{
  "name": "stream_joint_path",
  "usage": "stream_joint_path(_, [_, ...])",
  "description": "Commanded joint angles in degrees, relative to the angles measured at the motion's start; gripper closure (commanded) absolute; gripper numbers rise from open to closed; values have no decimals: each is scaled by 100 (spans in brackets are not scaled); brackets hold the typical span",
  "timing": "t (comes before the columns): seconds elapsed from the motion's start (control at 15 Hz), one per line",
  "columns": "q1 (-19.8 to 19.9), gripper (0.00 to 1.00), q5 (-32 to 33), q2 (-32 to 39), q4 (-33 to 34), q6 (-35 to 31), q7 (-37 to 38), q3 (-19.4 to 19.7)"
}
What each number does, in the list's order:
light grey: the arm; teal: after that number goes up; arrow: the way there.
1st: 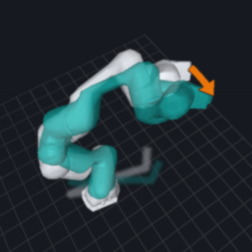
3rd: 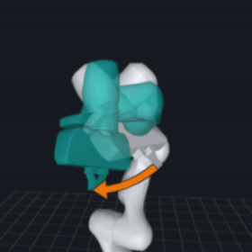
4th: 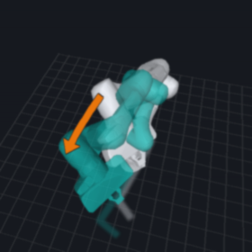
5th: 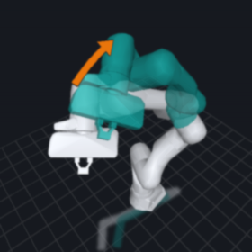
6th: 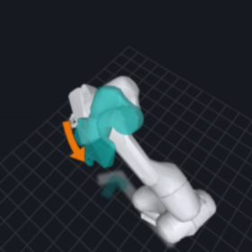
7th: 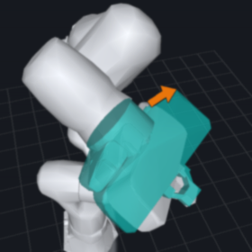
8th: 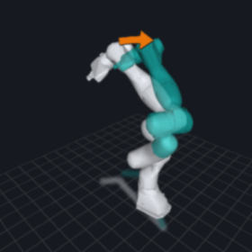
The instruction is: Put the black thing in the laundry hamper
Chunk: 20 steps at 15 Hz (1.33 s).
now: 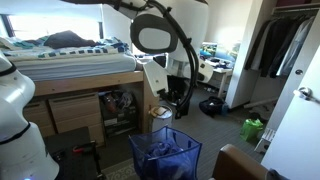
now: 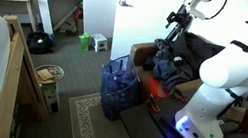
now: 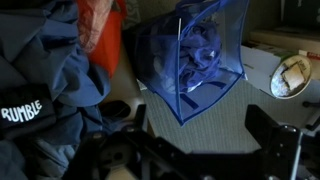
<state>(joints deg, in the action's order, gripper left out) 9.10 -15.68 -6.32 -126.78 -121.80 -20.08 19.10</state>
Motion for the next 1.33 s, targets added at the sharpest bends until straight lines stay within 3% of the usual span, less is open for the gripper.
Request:
stream_joint_path(0.0, [355,0,-466,867,395,-385,-94,105])
stream_joint_path(0.4, [977,0,-342,1994,844,-1294,622,52])
stream_joint_path(0.67, [1194,0,-328,2178,1220,-706,630,-182])
stream_joint_path(0.73, [1249,0,-287,2191,981,-1083,540,-160])
stream_joint_path(1.07, [1256,0,-210,2221,1109,-976,389,-264])
stream_joint_path(1.27, [1511,0,-475,2487,1464,-465,246,-307])
